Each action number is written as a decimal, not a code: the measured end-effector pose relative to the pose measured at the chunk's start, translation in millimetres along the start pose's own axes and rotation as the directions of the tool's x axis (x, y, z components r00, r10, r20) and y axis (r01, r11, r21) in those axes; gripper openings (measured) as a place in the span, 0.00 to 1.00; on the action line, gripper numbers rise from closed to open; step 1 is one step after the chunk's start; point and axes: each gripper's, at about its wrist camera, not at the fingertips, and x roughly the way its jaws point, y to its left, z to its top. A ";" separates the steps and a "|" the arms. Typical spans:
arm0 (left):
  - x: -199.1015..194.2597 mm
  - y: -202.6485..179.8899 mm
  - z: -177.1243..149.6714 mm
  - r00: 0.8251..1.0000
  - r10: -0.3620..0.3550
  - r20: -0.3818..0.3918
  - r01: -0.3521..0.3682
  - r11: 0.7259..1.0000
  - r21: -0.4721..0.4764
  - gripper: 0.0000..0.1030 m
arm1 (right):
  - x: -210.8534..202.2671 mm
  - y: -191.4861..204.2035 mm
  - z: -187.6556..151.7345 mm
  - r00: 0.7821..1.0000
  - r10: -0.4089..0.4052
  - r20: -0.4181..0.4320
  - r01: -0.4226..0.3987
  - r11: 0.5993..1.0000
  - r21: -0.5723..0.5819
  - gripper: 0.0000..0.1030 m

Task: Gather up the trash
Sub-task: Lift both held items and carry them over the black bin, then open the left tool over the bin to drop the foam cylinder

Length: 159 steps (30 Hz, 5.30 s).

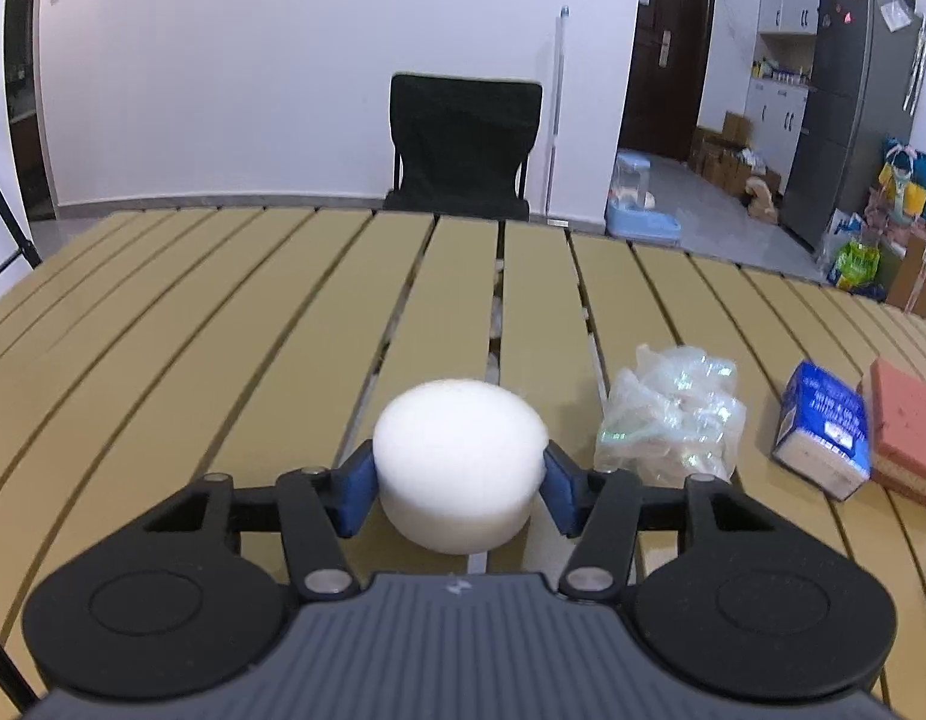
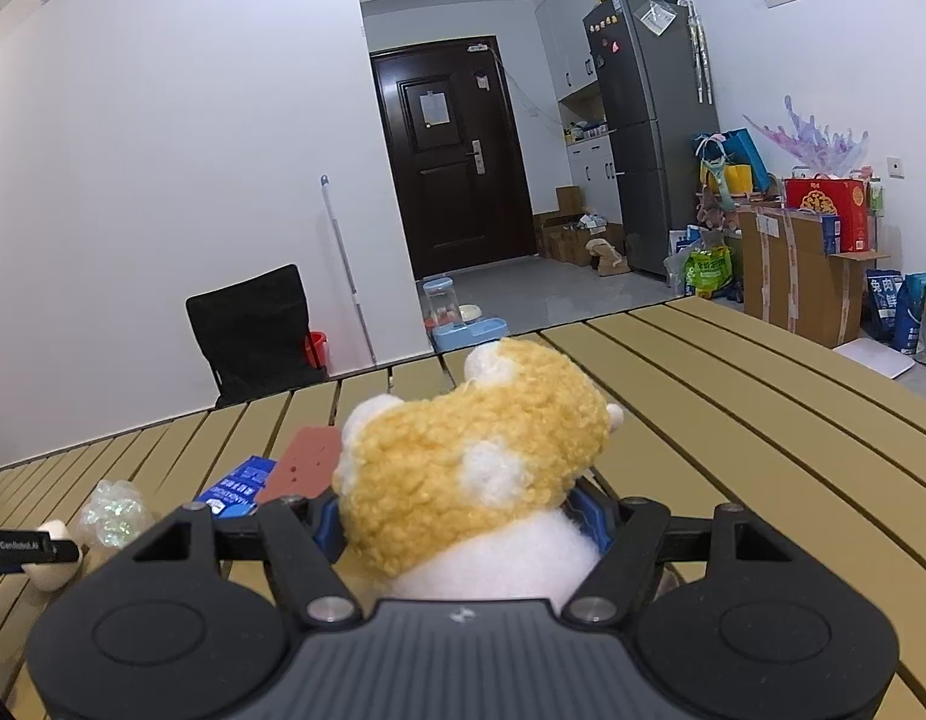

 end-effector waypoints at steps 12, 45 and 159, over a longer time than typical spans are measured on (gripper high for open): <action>-57.3 5.8 -15.8 0.987 0.017 0.160 -0.010 0.999 -0.047 0.54 | -27.3 3.2 6.5 0.998 0.058 0.036 -0.058 0.998 0.013 0.67; -237.6 -8.7 -104.8 0.948 -0.088 0.305 0.089 0.996 0.011 0.55 | -158.5 9.3 -47.5 0.976 0.210 0.063 -0.209 0.978 -0.021 0.67; -150.2 -58.1 -302.3 0.867 -0.033 -0.497 0.122 0.981 0.148 0.55 | -146.0 -40.3 -274.9 0.767 0.042 -0.640 -0.122 0.989 -0.082 0.67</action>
